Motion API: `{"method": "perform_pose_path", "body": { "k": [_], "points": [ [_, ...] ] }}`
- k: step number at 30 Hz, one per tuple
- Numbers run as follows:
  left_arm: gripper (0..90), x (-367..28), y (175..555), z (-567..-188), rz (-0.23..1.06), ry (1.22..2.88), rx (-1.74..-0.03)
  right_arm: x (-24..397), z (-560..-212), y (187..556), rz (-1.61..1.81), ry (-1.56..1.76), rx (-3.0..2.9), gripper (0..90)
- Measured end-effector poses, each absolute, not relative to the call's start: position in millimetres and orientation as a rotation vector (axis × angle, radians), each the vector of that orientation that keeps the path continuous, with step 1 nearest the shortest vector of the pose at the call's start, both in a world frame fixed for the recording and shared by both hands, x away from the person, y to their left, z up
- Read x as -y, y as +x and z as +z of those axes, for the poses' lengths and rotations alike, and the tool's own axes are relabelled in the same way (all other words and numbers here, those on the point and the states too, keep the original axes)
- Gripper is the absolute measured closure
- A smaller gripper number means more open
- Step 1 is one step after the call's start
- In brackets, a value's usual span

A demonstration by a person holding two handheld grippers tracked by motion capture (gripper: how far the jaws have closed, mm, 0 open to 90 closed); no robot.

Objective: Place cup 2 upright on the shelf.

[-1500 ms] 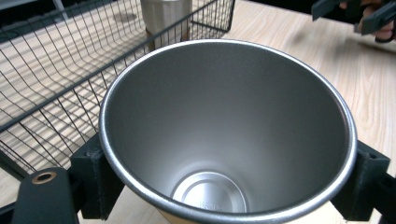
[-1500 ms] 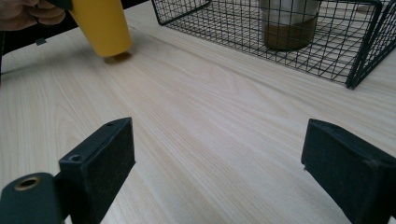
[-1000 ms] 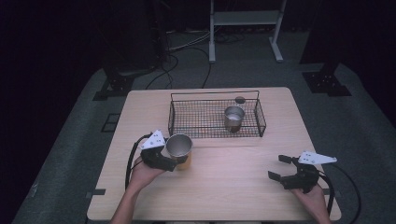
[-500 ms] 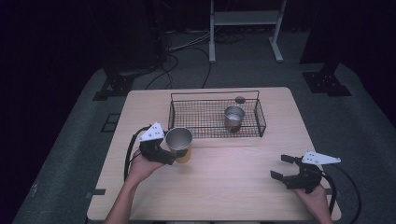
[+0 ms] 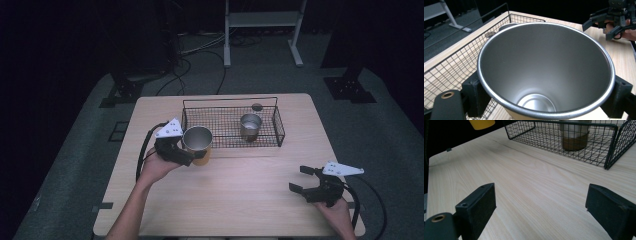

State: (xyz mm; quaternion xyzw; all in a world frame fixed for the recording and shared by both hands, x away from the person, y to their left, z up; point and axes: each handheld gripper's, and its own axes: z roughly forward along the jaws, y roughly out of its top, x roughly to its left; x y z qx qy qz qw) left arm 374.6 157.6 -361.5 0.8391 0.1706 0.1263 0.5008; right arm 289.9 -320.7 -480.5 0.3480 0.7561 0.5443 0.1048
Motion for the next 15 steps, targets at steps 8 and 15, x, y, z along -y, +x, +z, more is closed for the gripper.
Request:
{"method": "perform_pose_path", "body": {
  "k": [8,15],
  "points": [
    [13.6,-150.1,388.3,-349.7,0.300,2.055,-0.396,318.0,-481.1,292.0,1.599,1.023,-2.239,8.6],
    [13.6,-146.9,399.5,-344.6,0.272,2.049,-0.386,320.3,-482.1,292.1,1.602,1.034,-2.237,8.6]
  ]
}}
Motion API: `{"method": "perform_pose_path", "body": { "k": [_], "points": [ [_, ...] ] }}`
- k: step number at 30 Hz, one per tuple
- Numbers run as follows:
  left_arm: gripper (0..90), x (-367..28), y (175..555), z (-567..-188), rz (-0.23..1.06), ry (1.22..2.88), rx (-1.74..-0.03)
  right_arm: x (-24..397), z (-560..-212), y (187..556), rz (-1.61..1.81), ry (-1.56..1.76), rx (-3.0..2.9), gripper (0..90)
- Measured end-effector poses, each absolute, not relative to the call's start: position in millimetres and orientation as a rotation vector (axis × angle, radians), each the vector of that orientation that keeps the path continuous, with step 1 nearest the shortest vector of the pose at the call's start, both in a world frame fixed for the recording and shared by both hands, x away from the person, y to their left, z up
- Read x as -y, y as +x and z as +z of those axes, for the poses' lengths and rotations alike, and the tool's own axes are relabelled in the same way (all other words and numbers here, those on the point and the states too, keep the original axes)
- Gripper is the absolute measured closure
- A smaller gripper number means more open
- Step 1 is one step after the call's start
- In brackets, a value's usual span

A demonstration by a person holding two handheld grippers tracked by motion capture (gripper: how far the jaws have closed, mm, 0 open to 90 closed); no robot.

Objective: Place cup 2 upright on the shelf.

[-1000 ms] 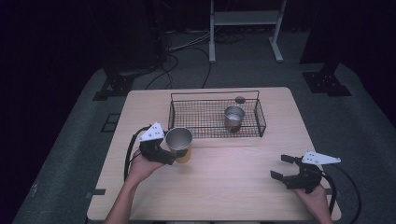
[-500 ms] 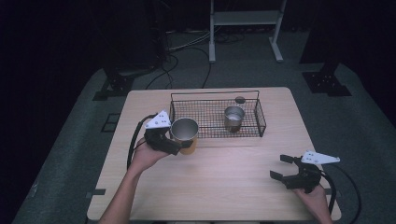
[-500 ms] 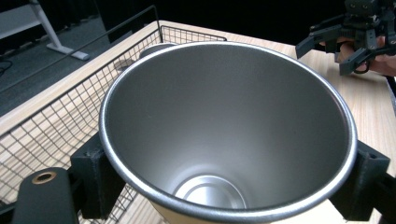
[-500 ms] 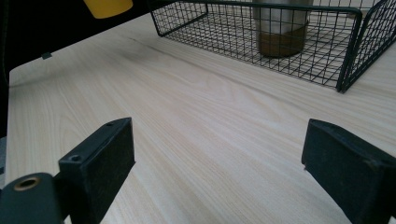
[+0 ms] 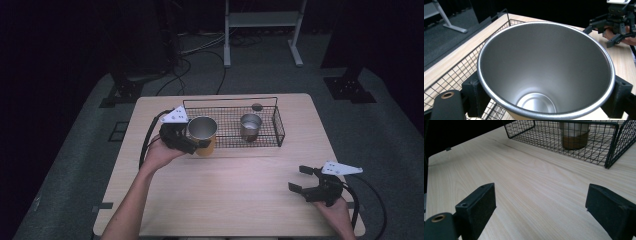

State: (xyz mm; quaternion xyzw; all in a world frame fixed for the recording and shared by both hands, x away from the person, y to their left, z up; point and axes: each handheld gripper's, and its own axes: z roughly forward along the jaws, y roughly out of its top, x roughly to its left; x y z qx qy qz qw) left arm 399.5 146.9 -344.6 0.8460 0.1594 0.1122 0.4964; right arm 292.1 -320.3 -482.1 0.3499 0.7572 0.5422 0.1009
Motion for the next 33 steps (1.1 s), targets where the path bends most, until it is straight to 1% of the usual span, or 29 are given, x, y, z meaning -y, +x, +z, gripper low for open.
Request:
{"method": "perform_pose_path", "body": {
  "k": [12,19,33],
  "points": [
    [13.5,-135.0,419.5,-323.2,0.269,2.077,-0.358,319.3,-483.6,292.6,1.591,1.032,-2.257,8.6],
    [13.6,-134.2,428.9,-321.6,0.246,2.073,-0.368,320.3,-482.7,291.6,1.587,1.026,-2.260,8.6],
    [13.6,-119.5,451.9,-310.6,0.252,2.091,-0.371,317.1,-481.4,290.9,1.573,1.010,-2.275,8.6]
  ]
}}
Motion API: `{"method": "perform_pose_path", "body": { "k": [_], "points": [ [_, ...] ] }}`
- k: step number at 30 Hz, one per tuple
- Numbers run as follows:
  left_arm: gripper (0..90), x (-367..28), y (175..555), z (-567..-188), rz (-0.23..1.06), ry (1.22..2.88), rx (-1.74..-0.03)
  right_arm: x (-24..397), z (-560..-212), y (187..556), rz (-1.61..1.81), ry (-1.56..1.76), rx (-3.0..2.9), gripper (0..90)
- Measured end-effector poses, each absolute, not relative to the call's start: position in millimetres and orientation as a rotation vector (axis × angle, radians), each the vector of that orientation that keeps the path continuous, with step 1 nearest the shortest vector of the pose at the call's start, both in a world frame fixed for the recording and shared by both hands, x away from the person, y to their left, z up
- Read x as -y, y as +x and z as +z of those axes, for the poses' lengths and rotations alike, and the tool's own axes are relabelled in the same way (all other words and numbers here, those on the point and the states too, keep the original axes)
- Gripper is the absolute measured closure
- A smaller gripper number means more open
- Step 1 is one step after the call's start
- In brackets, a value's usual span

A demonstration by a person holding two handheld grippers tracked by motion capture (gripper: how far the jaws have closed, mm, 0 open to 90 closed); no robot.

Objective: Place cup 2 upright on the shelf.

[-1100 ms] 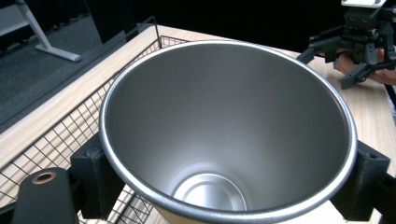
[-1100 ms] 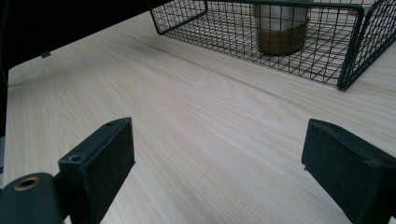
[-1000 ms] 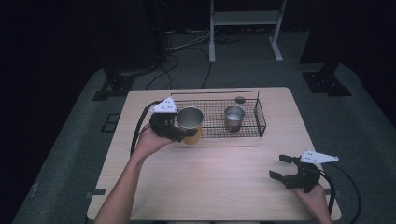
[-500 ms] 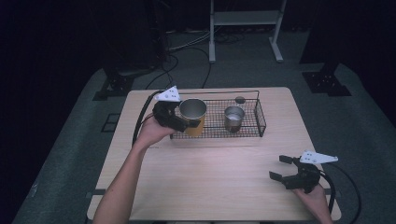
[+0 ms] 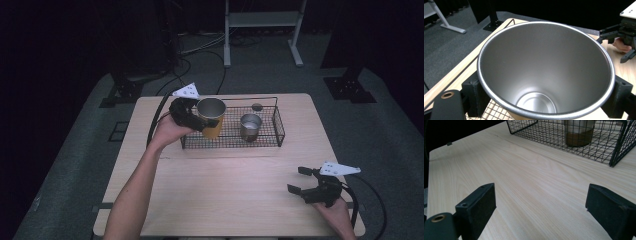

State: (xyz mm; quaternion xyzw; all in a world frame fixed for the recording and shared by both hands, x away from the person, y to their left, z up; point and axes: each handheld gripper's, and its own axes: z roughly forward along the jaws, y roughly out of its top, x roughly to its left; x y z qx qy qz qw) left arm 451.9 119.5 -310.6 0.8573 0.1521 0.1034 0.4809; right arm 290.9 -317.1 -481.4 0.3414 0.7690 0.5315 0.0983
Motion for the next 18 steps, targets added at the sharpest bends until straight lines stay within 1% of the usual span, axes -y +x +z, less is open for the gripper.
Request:
{"method": "perform_pose_path", "body": {
  "k": [18],
  "points": [
    [13.5,-109.5,480.3,-302.2,0.264,2.111,-0.401,321.2,-478.8,290.1,1.580,1.005,-2.261,8.5]
  ]
}}
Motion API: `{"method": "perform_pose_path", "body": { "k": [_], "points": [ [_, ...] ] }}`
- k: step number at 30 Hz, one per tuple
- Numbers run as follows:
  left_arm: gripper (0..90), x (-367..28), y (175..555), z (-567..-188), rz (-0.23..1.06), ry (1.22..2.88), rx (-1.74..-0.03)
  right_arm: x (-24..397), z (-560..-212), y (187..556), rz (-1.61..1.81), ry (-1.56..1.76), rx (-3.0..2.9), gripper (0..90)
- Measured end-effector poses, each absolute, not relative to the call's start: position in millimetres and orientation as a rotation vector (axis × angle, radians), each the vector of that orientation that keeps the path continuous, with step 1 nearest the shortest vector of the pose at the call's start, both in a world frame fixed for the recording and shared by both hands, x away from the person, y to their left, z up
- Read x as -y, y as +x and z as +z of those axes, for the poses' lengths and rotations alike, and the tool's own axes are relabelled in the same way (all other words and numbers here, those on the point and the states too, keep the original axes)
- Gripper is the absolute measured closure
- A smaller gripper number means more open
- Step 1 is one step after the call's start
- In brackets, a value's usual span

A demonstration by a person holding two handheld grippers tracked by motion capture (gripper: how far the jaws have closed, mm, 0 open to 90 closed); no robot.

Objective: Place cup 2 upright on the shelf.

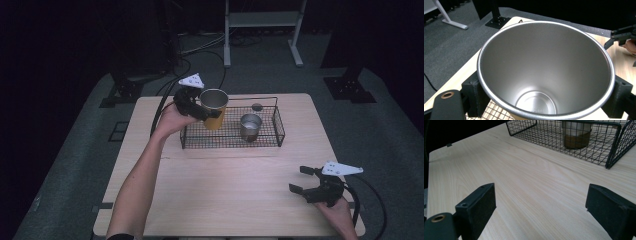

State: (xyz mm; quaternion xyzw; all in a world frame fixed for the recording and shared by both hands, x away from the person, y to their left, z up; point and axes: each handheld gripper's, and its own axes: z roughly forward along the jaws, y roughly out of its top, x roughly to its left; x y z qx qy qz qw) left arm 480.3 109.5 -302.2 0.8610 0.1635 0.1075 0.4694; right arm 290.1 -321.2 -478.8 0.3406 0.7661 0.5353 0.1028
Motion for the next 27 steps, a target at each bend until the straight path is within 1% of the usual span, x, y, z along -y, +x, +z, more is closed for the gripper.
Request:
{"method": "perform_pose_path", "body": {
  "k": [10,27],
  "points": [
    [13.5,-105.6,495.6,-305.0,0.253,2.130,-0.435,323.9,-477.4,289.8,1.585,1.002,-2.251,8.5],
    [13.4,-101.6,512.0,-328.1,0.251,2.138,-0.494,324.3,-478.9,291.3,1.572,1.007,-2.262,8.5]
  ]
}}
